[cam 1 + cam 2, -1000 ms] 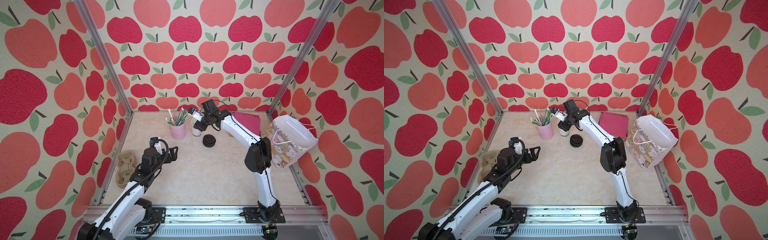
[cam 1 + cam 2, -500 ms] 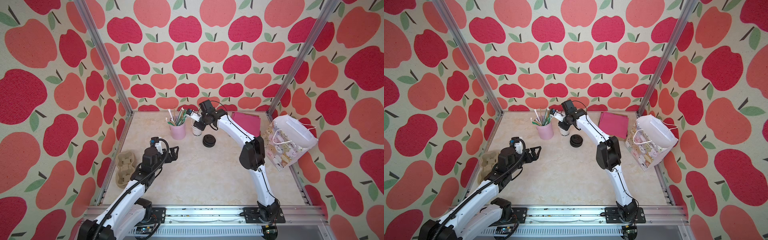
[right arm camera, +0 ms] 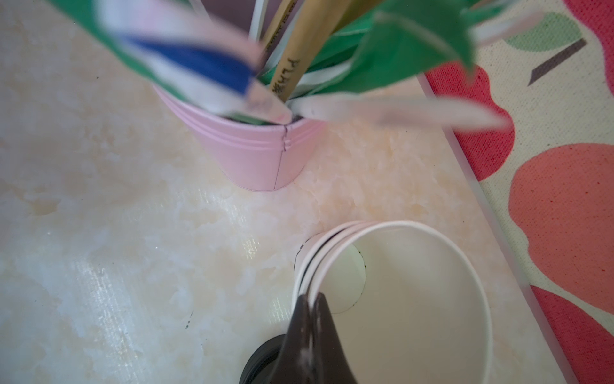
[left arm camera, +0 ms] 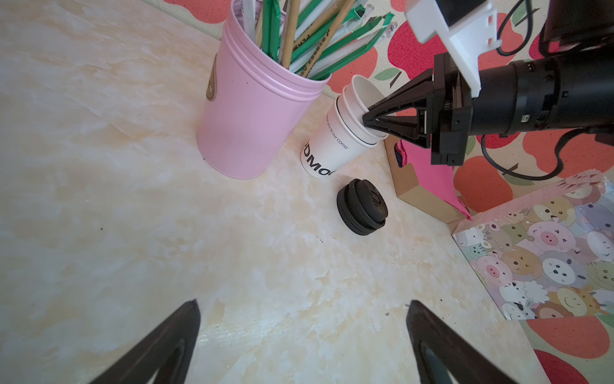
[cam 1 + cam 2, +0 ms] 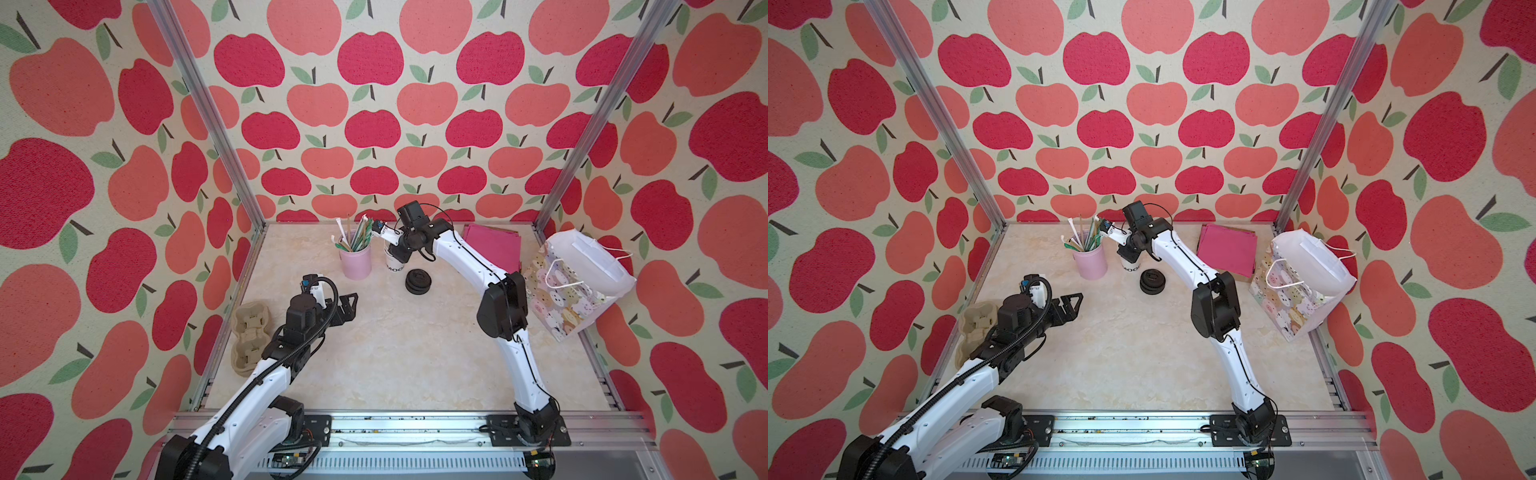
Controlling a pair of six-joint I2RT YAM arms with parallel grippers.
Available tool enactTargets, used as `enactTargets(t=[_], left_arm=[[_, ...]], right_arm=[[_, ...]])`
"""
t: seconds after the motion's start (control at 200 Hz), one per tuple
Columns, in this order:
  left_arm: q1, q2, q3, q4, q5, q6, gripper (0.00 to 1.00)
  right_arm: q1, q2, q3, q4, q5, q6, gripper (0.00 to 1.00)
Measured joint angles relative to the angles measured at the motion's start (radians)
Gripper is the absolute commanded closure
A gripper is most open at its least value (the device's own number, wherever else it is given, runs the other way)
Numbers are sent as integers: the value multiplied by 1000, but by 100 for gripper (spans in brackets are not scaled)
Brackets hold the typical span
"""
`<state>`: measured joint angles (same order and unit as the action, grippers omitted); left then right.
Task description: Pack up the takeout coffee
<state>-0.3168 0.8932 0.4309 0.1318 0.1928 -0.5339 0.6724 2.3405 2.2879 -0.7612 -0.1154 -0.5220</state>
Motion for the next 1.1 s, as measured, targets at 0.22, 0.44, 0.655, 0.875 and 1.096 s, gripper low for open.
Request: enactTargets(t=[0.22,0.44,0.655,0.875,1.096], left_arm=[[-2,31,20,2,18,-11,1],[-12,54,36,35,34,-27,1],[-18,92,42,93,60,-70,1],[-20,158,55,208,86,-157,1],[-21,244,72,291,114,-223,1]], right_arm=[[0,-5,0,-2,-30,3,100],[0,-40,-2,-16,-38,3,100],[6,-122,-60,-18,-60,3,100],[35,-219,-188,0,-78,3,100],[81,-296,-354,51,-81,-2,100]])
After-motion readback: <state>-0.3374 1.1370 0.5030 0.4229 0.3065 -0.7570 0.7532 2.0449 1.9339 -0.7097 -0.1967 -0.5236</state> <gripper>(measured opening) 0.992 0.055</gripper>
